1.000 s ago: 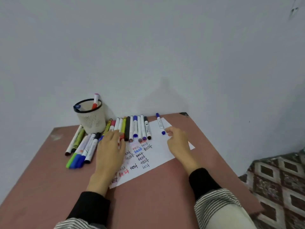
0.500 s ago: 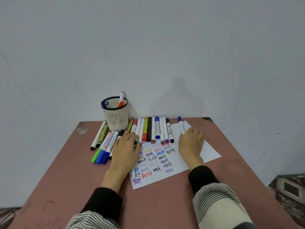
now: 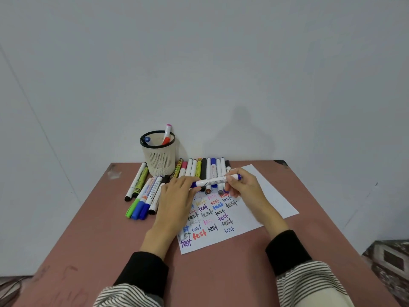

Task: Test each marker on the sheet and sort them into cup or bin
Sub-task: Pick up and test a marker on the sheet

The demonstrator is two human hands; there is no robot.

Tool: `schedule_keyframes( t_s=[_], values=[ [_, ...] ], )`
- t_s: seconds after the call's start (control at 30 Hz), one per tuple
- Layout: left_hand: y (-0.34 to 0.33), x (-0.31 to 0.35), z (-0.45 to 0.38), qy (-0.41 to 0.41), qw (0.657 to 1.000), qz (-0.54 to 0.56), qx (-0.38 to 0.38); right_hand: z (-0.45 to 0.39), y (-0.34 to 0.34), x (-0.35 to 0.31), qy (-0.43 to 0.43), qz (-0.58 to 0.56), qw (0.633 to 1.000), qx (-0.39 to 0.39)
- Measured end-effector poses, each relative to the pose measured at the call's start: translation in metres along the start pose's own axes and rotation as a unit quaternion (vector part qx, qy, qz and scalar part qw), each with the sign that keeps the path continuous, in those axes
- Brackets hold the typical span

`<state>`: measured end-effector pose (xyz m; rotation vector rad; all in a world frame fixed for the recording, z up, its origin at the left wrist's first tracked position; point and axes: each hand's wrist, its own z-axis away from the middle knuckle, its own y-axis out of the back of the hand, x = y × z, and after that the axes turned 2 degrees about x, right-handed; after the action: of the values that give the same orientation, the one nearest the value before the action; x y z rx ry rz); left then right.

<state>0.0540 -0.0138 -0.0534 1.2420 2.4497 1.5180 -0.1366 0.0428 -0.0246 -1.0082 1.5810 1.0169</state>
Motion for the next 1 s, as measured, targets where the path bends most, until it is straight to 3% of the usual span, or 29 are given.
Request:
schedule_keyframes(
  t_s=[0.07,0.17,0.3,0.47,0.8,1.0],
  values=[
    [0.000,0.002,0.000,-0.005,1.000,0.008,0.000,0.000,-0.001,0.001,-0.017,-0.067,0.997,0.015],
    [-0.002,0.009,0.001,-0.020,0.998,0.056,-0.029,0.001,-0.006,-0.002,-0.108,-0.189,0.976,0.024],
    [-0.001,0.019,0.004,-0.032,0.991,0.104,-0.071,0.006,-0.015,-0.003,-0.209,-0.121,0.970,-0.002],
    [-0.003,0.019,0.007,-0.026,0.988,0.046,-0.142,0.007,-0.017,-0.006,-0.192,-0.089,0.977,0.011],
    [-0.003,0.018,0.007,-0.056,0.990,0.005,-0.132,0.007,-0.007,-0.005,-0.197,-0.103,0.975,-0.023],
    [-0.001,0.019,0.007,0.003,0.984,0.112,-0.142,0.005,-0.002,-0.002,-0.188,-0.135,0.972,0.029]
  ],
)
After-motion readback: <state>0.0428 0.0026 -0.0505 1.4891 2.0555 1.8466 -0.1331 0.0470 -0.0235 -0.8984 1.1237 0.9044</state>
